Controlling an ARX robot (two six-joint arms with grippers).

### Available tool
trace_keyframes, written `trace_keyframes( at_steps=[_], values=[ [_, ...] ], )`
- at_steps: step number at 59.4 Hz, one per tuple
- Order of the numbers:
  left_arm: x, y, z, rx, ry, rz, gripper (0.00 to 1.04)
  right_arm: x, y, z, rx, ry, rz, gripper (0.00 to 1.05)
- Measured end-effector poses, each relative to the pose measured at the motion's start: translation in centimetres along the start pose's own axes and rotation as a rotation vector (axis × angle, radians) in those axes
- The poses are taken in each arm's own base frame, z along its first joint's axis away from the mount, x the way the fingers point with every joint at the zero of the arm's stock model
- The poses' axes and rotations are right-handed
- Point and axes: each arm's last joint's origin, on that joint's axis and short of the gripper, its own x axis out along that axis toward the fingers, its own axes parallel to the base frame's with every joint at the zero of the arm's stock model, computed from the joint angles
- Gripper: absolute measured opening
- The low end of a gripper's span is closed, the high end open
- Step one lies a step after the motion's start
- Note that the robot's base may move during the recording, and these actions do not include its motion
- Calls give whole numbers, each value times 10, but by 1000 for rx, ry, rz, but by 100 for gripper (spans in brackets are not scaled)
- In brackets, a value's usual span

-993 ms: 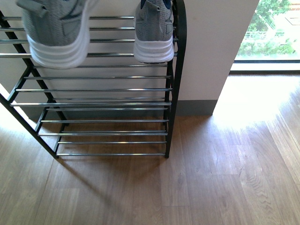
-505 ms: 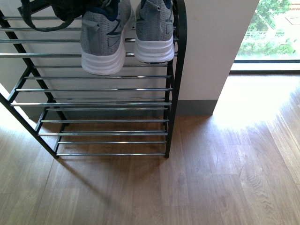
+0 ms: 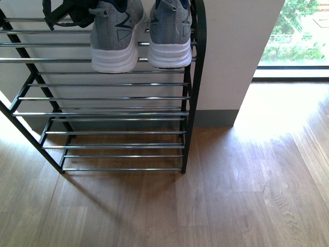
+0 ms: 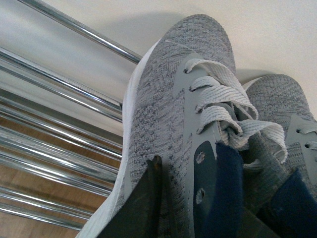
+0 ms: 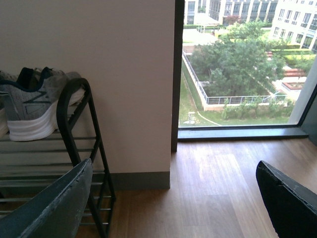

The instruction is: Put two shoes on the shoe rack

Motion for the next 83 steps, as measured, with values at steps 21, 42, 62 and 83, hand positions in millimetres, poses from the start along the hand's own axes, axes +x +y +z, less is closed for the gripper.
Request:
trace_keyframes(
  at_steps=[21,42,62,83],
  values=[
    [-31,0,-2,-86,74,-49,95,0,0,0,0,0,0,96],
    [-96,6,16,250,-277,20,82,0,0,0,0,0,0,96],
    [-180,82,-13,555,-528,20,23,0,0,0,0,0,0,96],
    [-235,122,-42,575,-516,26,1,0,0,0,0,0,0,96]
  ],
)
